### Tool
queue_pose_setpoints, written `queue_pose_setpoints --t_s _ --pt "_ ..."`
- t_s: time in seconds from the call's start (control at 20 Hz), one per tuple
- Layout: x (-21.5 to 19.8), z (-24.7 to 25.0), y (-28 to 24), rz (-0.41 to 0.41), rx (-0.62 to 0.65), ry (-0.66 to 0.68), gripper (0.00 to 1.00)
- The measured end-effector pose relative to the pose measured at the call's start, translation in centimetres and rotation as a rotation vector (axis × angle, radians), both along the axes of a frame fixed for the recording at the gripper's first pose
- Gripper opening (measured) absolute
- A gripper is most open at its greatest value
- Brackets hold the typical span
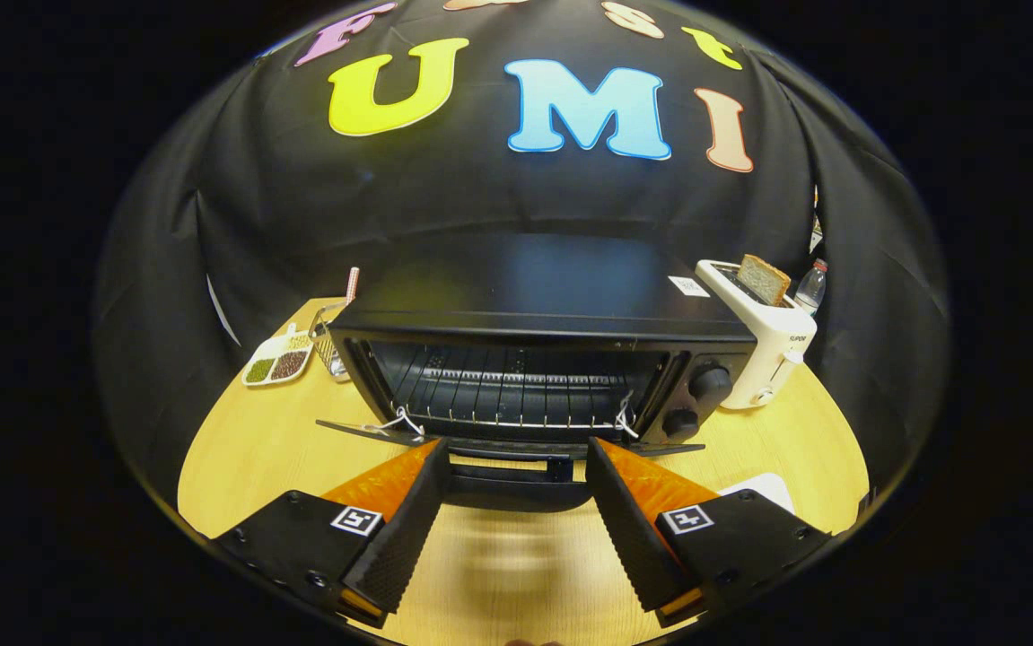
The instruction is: Open the toaster oven, put the food inside, and close the toaster oven door.
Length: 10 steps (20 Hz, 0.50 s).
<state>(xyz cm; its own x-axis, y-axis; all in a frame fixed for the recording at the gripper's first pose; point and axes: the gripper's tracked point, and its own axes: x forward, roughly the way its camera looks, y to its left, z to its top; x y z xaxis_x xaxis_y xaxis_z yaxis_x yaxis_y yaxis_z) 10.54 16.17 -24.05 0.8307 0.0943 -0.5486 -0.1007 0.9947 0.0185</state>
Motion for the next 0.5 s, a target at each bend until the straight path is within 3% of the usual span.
queue_pose_setpoints --t_s 0.25,0.5 --pt "-3.9 -5.6 -0.2 0.044 0.048 0.179 0.95" --pt "-6.0 -8.3 -4.9 -0.020 0.043 0.288 0.95"
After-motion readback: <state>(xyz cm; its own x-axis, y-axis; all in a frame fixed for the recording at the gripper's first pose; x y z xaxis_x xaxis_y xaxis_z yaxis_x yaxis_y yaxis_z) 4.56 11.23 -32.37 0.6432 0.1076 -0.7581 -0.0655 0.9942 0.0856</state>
